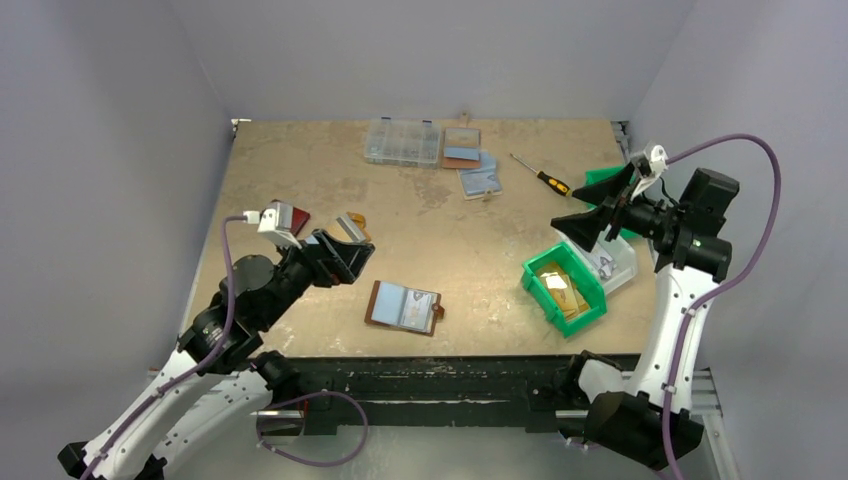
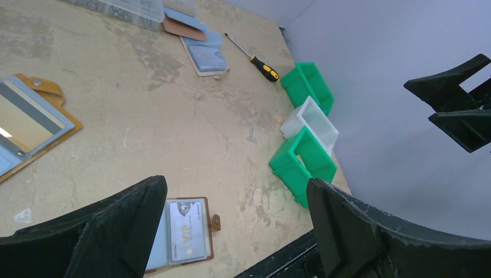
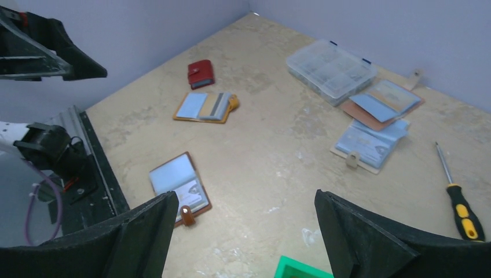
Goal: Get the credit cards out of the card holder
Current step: Reset both arms
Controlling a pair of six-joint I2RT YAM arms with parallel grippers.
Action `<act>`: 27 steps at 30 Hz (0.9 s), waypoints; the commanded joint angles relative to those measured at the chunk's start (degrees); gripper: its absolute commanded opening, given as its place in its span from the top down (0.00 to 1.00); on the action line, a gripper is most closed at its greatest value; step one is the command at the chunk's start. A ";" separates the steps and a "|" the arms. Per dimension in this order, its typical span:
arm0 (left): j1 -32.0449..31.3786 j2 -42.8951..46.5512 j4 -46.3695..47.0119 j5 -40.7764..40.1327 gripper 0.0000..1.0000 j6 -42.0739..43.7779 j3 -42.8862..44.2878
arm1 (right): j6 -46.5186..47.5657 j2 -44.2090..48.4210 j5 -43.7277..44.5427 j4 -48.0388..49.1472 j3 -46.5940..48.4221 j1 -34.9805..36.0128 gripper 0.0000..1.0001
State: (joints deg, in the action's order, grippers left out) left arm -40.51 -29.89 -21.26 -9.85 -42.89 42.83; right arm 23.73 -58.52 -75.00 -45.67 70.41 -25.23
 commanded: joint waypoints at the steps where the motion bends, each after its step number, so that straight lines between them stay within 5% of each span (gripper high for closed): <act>1: 0.35 0.45 -2.30 -0.38 0.00 -2.41 -0.83 | -8.95 1.32 -6.74 9.43 -2.80 -0.03 0.01; 15: 0.37 -9.02 4.71 0.79 0.00 4.29 0.44 | -7.86 -2.45 -5.80 9.36 -3.51 3.95 0.01; 27: 0.39 -20.26 6.18 9.54 0.01 3.96 -0.25 | 4.49 -3.75 0.22 2.87 -5.91 7.22 0.01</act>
State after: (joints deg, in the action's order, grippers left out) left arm -40.51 -49.19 -18.81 -4.89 -39.35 42.28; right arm 22.52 -62.04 -76.86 -40.38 65.76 -18.41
